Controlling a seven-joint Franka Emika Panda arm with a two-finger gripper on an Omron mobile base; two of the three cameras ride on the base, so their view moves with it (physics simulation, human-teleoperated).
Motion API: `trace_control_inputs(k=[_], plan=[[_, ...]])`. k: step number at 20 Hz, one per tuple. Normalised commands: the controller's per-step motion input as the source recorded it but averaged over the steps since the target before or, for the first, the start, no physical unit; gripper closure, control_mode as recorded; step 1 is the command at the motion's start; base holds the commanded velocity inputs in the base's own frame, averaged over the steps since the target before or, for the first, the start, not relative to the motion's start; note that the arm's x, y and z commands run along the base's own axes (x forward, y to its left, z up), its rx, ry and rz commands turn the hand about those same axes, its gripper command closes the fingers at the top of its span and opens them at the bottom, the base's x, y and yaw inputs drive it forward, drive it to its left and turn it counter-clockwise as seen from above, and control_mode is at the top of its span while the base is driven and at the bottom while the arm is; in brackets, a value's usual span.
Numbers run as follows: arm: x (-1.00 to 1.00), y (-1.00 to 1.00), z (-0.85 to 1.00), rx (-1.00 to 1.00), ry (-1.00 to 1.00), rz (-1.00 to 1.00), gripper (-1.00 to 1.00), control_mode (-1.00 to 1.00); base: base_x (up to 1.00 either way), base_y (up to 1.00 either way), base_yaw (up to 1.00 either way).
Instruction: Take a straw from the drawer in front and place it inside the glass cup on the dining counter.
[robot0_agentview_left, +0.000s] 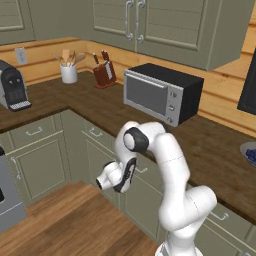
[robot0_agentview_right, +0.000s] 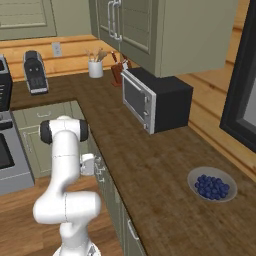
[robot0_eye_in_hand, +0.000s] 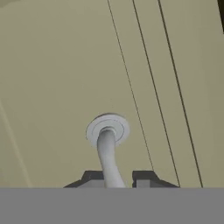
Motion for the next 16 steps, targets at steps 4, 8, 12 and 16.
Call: trace_control_inputs(k=[4, 8, 12, 16], plan=[[-0.56, 0.75, 0.0, 0.0, 0.0, 0.04, 1.0, -1.0, 0.0, 0.0, 0.0], [-0.58, 0.94, 0.0, 0.0, 0.02, 0.04, 1.0, -1.0, 0.0, 0.0, 0.0], [-0.57, 0.99, 0.0, 0.0, 0.06, 0.05, 1.0, -1.0, 0.0, 0.0, 0.0], [-0.55, 1.0, 0.0, 0.01, 0.07, 0.04, 1.0, -1.0, 0.0, 0.0, 0.0]])
